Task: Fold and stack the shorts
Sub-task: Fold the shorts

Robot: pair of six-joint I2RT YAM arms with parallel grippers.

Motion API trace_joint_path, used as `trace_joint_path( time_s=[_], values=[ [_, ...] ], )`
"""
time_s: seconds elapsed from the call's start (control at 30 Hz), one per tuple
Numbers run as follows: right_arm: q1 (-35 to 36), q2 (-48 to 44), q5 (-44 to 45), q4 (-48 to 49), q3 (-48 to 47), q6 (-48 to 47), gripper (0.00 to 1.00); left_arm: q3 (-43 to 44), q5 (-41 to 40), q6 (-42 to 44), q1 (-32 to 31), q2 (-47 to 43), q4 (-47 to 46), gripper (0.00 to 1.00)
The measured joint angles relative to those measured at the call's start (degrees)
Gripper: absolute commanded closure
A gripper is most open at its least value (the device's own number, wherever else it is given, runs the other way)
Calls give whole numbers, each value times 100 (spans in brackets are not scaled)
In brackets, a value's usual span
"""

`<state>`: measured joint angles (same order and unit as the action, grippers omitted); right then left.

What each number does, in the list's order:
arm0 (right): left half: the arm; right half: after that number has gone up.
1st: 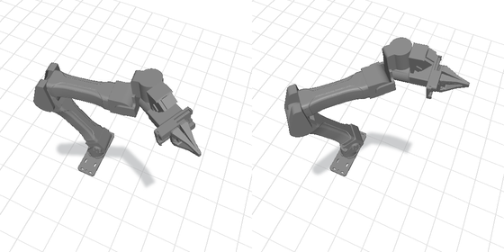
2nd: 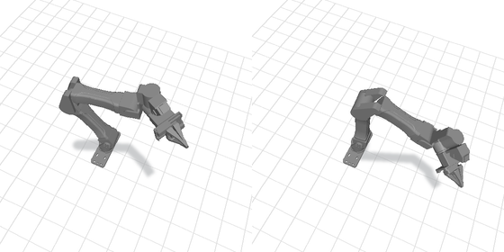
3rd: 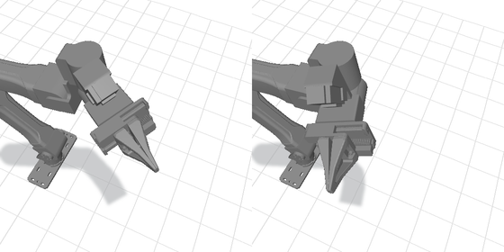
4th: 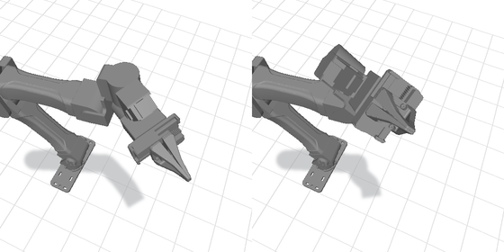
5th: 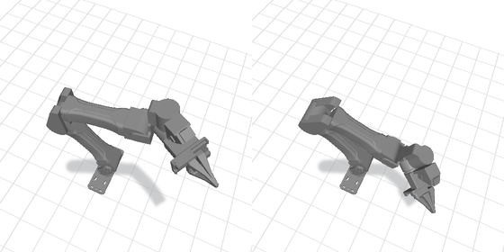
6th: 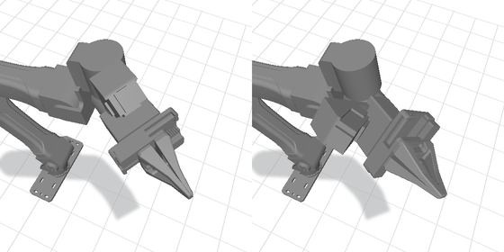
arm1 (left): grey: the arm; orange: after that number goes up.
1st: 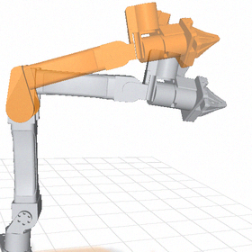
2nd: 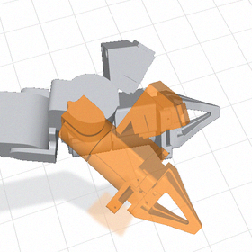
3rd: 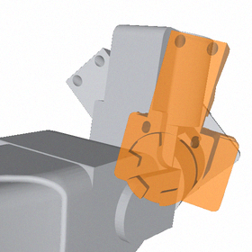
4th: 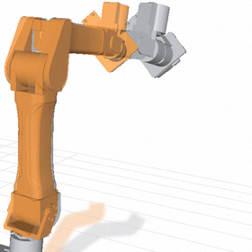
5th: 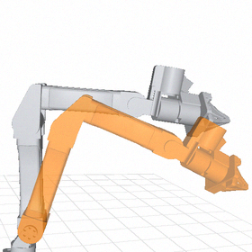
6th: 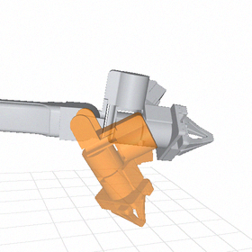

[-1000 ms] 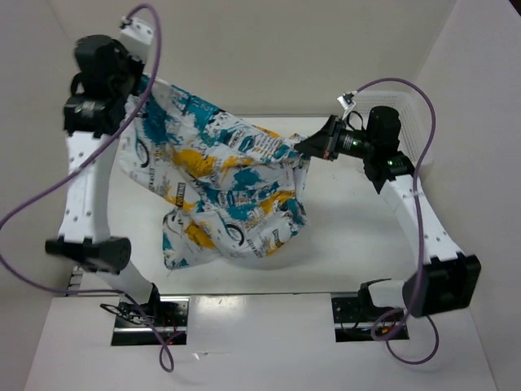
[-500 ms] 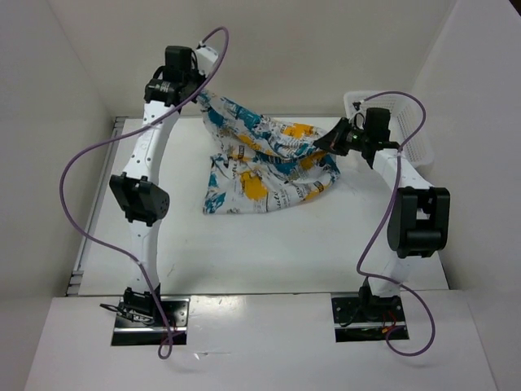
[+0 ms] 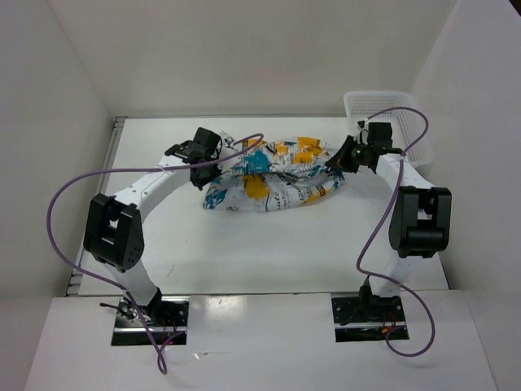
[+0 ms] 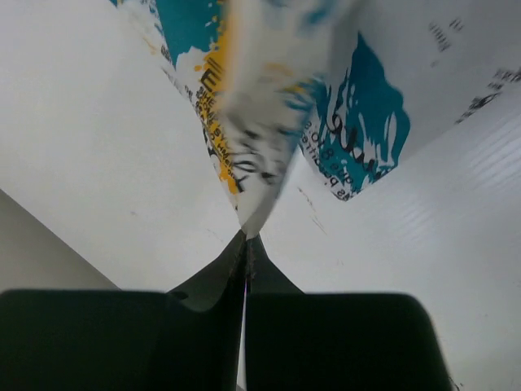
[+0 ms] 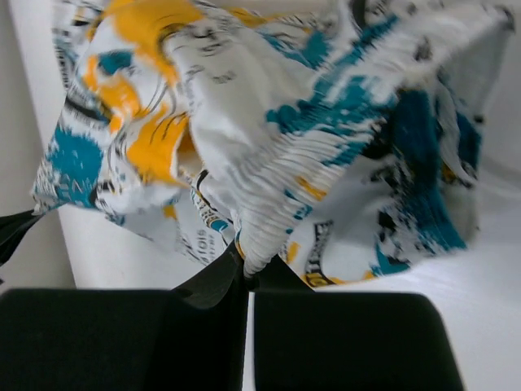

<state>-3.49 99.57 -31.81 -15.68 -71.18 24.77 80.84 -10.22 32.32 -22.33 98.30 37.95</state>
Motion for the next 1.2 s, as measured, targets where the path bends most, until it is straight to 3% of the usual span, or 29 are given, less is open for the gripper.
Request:
trace_joint_path(
  time_s=[0.27,0.4,0.53,0.6,0.63,0.67,0.77,0.83,0.9,1.07,1.2],
  values=[
    [-365,0,-195,-920,48,-433,100,-197,35,-444,481,-90,-98,100],
    [-538,-57,-334,-1344,17,-699,100,-358,197,-426,391,-466,-166,100],
    [-649,-201,-131,-1543,201,-879,86,-778,319,-507,131,-686,-125,100],
    [-669,-251,55,-1641,317,-944,67,-911,372,-584,61,-640,-101,100],
    [-671,-267,216,-1685,372,-973,52,-977,367,-599,48,-623,-81,100],
    [-688,-289,380,-1718,431,-1016,21,-1067,361,-610,52,-619,-63,99],
    [-745,-382,822,-1838,595,-1051,5,-1322,350,-715,50,-601,11,70],
    [-765,-481,1091,-1961,638,-1029,5,-1416,389,-730,22,-562,153,55],
    [-717,-616,1331,-2083,643,-1014,5,-1453,487,-715,-26,-549,286,49],
    [-101,-1217,2006,-2312,632,-1086,5,-1384,782,-697,-129,-732,662,44],
    [555,-1462,2133,-2284,546,-1141,19,-988,874,-647,-247,-894,918,40]
  ],
)
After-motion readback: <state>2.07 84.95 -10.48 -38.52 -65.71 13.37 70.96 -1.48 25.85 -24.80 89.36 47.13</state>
